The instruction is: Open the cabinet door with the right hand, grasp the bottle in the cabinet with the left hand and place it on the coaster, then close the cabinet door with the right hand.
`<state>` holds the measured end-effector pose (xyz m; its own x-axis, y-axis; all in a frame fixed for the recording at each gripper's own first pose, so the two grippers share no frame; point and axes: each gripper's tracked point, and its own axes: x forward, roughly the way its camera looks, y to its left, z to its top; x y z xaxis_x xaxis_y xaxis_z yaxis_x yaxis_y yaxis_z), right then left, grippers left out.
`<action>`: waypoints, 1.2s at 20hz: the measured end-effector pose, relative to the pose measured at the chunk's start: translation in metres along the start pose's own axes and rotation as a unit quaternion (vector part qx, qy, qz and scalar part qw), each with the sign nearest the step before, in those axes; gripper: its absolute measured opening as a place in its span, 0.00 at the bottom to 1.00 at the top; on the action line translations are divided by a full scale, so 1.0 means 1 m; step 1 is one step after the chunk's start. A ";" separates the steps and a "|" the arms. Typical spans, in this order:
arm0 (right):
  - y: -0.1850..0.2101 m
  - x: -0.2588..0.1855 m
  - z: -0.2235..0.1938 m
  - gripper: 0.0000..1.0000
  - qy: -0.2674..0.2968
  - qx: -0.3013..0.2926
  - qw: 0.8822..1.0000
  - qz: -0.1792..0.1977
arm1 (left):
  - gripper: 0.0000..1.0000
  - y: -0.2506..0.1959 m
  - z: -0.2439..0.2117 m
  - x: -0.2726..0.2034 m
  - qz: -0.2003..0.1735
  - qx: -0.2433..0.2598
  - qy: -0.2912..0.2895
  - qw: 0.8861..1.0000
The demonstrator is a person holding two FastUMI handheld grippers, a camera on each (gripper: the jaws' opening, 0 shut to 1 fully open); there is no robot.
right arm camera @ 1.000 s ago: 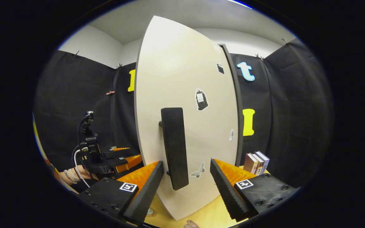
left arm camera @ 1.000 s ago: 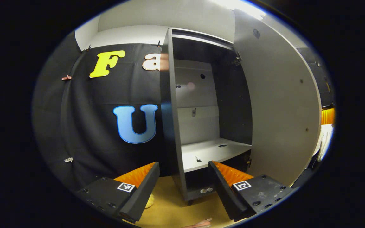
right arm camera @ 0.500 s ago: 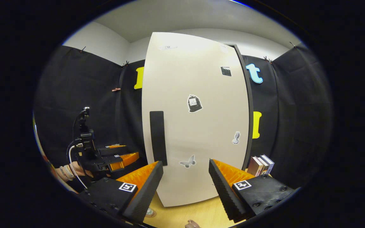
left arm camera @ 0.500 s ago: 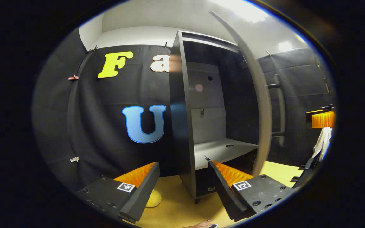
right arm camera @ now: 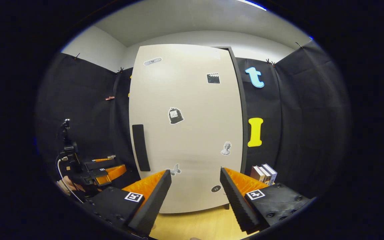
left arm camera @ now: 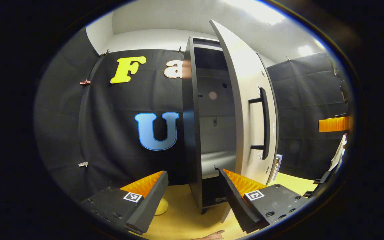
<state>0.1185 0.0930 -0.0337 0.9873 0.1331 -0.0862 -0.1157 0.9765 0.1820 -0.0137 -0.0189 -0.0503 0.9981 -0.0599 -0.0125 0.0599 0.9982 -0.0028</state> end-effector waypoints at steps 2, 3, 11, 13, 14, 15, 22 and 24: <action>-0.012 0.001 0.000 0.96 0.002 -0.007 1.000 -0.012 | 0.96 -0.004 0.004 -0.003 0.008 -0.002 -0.001 1.000; -0.015 0.001 0.000 0.96 0.004 -0.005 1.000 -0.012 | 0.96 -0.005 0.007 -0.004 0.013 -0.001 -0.002 1.000; -0.034 0.012 -0.006 0.96 0.005 -0.027 1.000 -0.002 | 0.99 -0.026 0.010 -0.012 0.034 0.007 0.004 0.999; -0.036 0.012 -0.008 0.96 0.005 -0.029 1.000 0.000 | 0.96 -0.033 0.011 -0.010 0.033 0.002 0.005 0.999; -0.039 0.012 -0.008 0.96 0.004 -0.028 1.000 -0.002 | 0.96 -0.037 0.012 -0.011 0.032 0.000 0.004 0.999; -0.042 0.012 -0.007 0.97 0.003 -0.027 1.000 -0.003 | 0.96 -0.041 0.014 -0.011 0.030 0.000 0.004 1.000; -0.053 0.016 -0.010 0.98 0.013 -0.006 1.000 -0.003 | 0.96 -0.063 0.021 -0.001 0.009 0.003 -0.005 1.000; -0.055 0.016 -0.006 0.98 0.008 -0.003 1.000 -0.001 | 0.96 -0.067 0.022 0.003 0.005 0.003 -0.005 1.000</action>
<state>0.1403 0.0427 -0.0514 0.9858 0.1332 -0.1022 -0.1139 0.9779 0.1755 -0.0149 -0.0855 -0.0284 0.9987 -0.0500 -0.0033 0.0500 0.9987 0.0029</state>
